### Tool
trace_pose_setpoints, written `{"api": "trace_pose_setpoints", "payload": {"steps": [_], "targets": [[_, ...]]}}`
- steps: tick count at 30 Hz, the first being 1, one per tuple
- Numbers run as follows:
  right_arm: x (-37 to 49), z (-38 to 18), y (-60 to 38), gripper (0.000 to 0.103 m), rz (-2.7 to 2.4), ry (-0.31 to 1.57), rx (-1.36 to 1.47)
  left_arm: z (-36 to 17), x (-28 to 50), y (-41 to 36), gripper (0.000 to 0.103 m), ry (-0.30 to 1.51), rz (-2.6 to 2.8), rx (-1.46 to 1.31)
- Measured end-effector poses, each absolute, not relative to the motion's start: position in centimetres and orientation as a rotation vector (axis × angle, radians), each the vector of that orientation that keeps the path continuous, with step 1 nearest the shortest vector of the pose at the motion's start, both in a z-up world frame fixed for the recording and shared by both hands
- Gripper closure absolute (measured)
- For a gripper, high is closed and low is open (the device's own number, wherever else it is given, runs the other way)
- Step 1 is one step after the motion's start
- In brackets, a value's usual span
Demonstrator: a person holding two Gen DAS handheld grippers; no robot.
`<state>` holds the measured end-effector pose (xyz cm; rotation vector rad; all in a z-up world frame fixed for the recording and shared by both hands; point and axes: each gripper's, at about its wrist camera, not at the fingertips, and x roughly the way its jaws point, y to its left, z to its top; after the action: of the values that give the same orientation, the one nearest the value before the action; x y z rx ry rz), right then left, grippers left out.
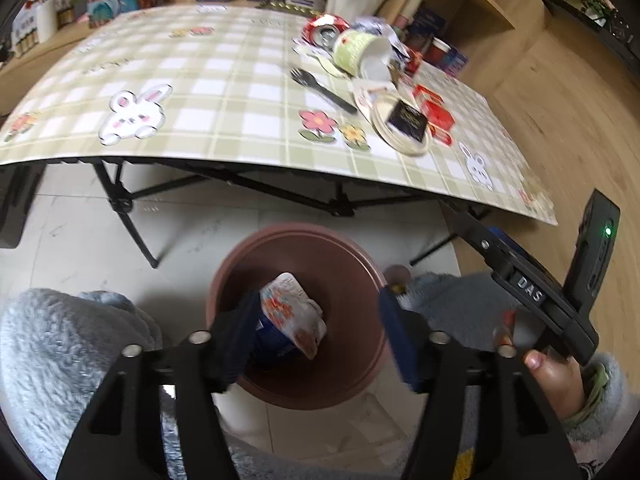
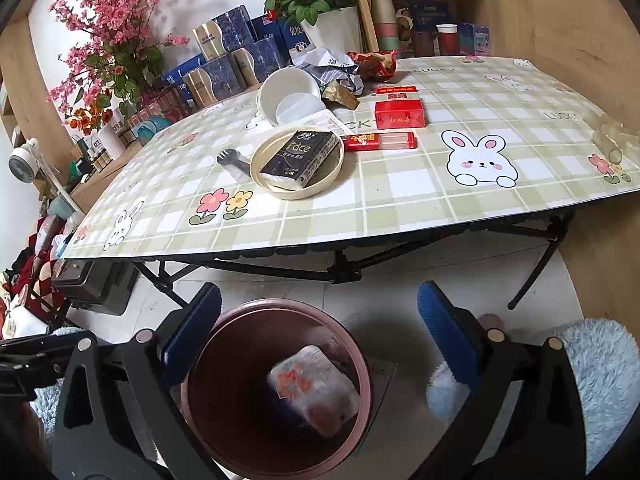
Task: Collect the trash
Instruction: 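Grasp the black Face snack pack on the paper plate with the right gripper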
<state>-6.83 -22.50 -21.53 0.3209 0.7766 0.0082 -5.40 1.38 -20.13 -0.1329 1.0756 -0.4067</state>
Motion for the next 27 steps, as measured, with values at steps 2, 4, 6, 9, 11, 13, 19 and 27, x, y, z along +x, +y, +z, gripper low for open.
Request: {"api": "trace_pose_setpoints", "payload": {"steps": [2, 4, 6, 9, 11, 13, 19, 27], "targets": [[-6.9, -21.5, -22.5, 0.006, 0.008, 0.775, 0.32, -19.7, -5.4, 1.7, 0.029, 1.056, -0.372, -0.133], [-6.8, -21.6, -22.5, 0.006, 0.018, 0.777, 0.328, -19.2, -5.3, 2.3, 0.023, 1.03, -0.333, -0.139], [-6.8, -21.6, -22.5, 0.006, 0.036, 0.779, 0.34, -18.3, -5.4, 2.9, 0.017, 0.979, -0.318, -0.158], [-6.7, -21.5, -22.5, 0.006, 0.052, 0.782, 0.345, -16.6, -5.7, 3.7, 0.011, 0.87, -0.291, -0.168], [-6.4, -21.1, -22.5, 0.008, 0.073, 0.784, 0.342, -15.6, -5.8, 3.9, 0.01, 0.803, -0.263, -0.132], [-6.1, -20.5, -22.3, 0.027, 0.103, 0.783, 0.324, -14.6, -5.7, 3.9, 0.01, 0.72, -0.224, -0.072], [-2.5, -18.9, -22.6, 0.061, 0.159, 0.781, 0.289, -13.6, -3.9, 4.4, 0.01, 0.617, -0.189, -0.013], [4.8, -19.3, -23.0, 0.061, 0.122, 0.866, 0.375, -15.2, -1.9, 4.5, 0.01, 0.609, -0.188, -0.04]]}}
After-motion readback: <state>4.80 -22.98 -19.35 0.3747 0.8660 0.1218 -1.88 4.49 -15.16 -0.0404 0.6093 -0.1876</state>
